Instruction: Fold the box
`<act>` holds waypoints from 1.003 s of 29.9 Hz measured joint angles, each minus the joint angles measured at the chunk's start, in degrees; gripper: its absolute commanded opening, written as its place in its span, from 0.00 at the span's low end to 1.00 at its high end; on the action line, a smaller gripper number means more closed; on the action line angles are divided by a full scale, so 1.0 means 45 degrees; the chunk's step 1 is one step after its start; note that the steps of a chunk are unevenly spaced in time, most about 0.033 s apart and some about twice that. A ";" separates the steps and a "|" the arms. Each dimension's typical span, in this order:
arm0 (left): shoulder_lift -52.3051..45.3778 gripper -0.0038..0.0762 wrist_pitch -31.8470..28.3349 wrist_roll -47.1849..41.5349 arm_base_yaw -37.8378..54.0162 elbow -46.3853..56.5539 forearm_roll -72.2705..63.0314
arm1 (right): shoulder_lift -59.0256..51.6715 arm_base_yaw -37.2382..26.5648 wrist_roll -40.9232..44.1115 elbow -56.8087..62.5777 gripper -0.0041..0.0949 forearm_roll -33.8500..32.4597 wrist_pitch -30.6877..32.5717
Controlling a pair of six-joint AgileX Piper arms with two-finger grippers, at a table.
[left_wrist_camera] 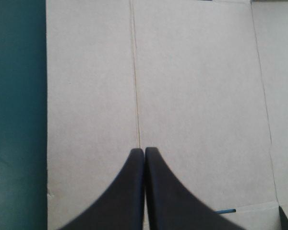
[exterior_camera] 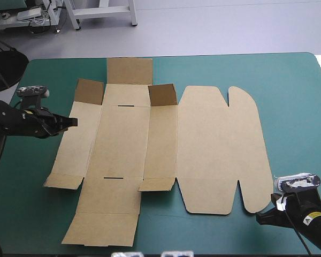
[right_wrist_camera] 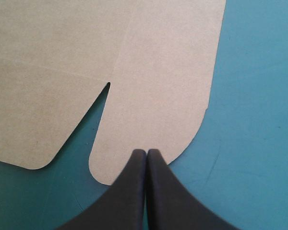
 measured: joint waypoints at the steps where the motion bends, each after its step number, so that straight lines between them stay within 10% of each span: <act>1: 0.0290 0.04 0.0125 0.0307 0.0563 -0.0164 -0.0530 | 0.0000 0.0000 0.0000 0.0000 0.02 0.0000 0.0000; 12: 0.2386 0.04 0.1872 0.2048 0.5251 -0.0460 -0.2693 | 0.0000 0.0000 0.0000 0.0000 0.02 -0.0460 -0.0014; 23: 0.3920 0.05 0.2438 0.4003 0.5786 -0.0484 -0.2731 | 0.0000 0.0000 0.0000 0.0000 0.02 -0.0651 -0.0135; 30: 0.4269 0.48 0.2438 0.4211 0.5756 -0.0512 -0.2730 | 0.0000 0.0000 0.0000 0.0000 0.02 -0.0638 -0.0135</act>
